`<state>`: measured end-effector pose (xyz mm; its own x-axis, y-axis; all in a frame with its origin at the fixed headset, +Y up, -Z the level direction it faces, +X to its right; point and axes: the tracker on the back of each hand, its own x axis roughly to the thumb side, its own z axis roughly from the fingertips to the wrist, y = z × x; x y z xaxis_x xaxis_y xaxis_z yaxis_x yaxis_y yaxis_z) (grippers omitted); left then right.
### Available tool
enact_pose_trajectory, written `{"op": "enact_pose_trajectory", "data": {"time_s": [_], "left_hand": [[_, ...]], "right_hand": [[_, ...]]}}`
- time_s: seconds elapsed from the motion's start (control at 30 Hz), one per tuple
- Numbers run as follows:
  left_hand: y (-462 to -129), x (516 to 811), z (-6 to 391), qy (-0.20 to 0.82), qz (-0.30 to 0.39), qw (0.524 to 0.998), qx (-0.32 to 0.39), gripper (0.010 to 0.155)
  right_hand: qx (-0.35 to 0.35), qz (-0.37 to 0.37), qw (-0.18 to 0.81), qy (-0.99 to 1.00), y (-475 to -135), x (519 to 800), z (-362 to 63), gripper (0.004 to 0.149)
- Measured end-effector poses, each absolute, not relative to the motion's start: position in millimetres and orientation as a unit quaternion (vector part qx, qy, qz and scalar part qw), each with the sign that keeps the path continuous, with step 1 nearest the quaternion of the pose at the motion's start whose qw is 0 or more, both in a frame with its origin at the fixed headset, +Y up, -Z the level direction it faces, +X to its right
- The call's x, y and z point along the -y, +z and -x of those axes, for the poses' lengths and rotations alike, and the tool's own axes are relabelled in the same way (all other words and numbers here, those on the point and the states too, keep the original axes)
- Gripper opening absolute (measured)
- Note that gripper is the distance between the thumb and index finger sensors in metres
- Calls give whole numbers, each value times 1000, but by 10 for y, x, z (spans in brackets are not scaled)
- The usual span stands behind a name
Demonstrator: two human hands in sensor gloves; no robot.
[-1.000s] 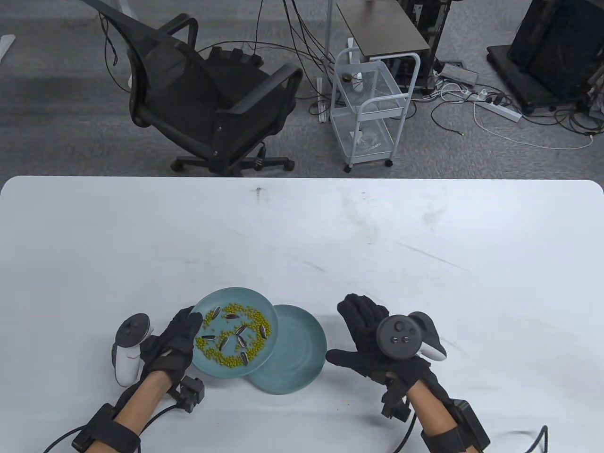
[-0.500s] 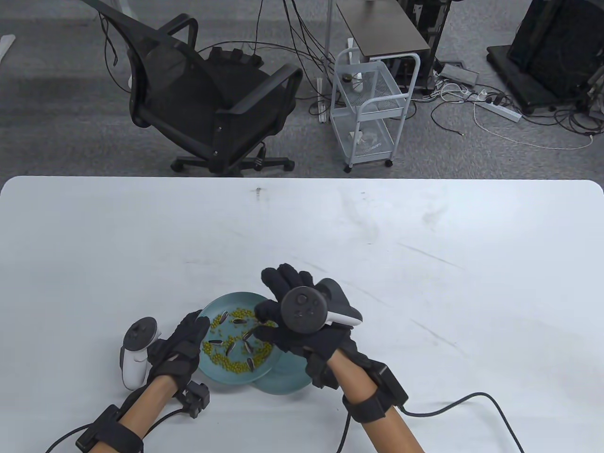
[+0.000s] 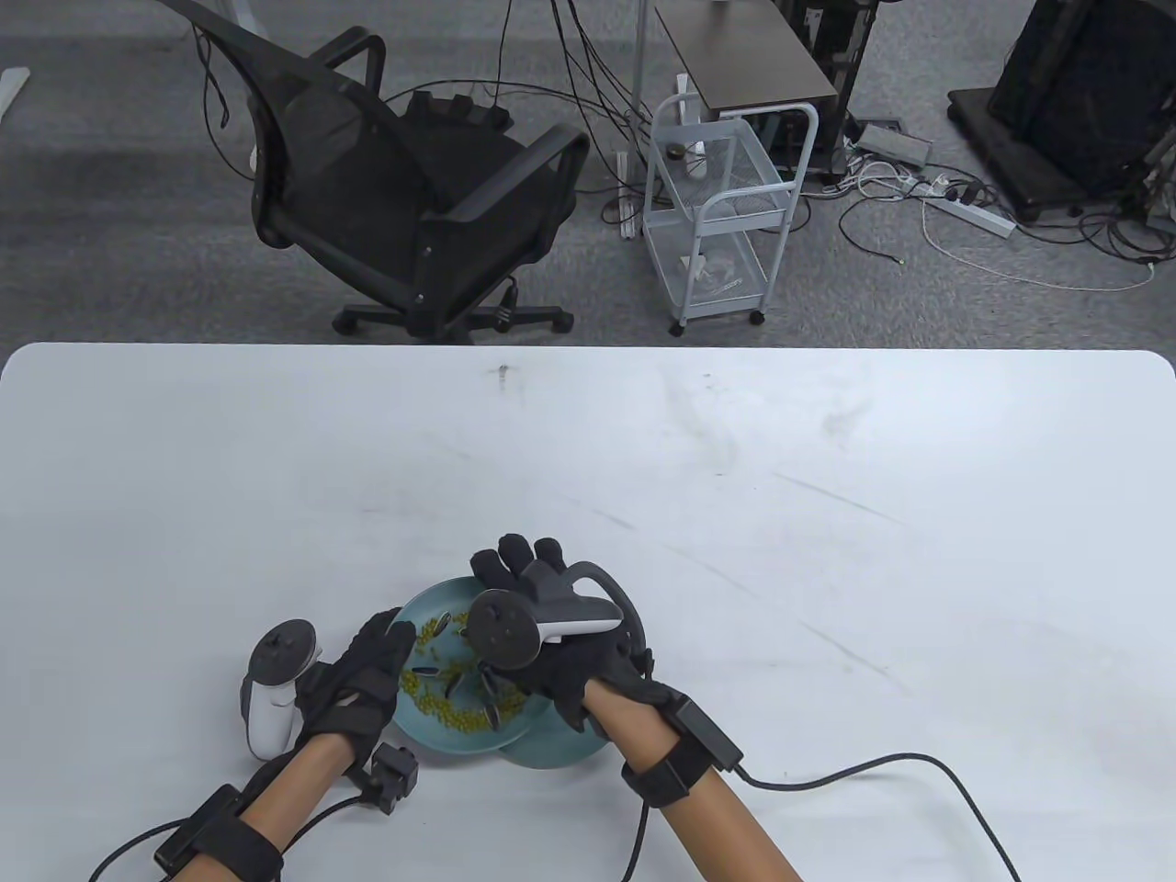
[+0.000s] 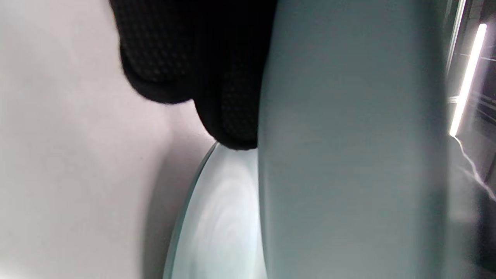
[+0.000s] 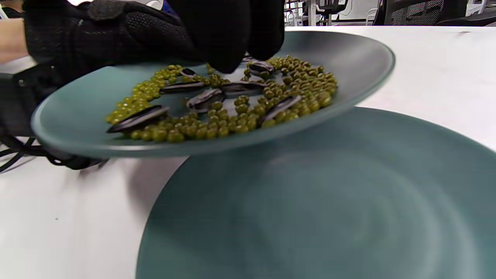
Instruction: Pick sunflower seeds with hand pinch into plate
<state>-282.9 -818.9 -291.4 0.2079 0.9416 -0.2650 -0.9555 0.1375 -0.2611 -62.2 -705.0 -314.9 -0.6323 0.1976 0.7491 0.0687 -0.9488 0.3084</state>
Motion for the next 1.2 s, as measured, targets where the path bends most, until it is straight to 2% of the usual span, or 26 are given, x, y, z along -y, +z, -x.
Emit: {"op": "enact_pose_trajectory", "data": {"time_s": [0.3, 0.6, 1.2], "left_hand": [[-2906, 8170, 2786, 622, 184, 761, -4, 48], [-2895, 8179, 2716, 610, 199, 766, 10, 47], [-2890, 8176, 2683, 598, 195, 777, 13, 47]], "right_hand": [[-153, -437, -12, 886, -3084, 7164, 713, 48], [-125, -451, -23, 883, -3058, 7213, 755, 39], [-120, -452, -72, 881, -2974, 7273, 840, 42]]}}
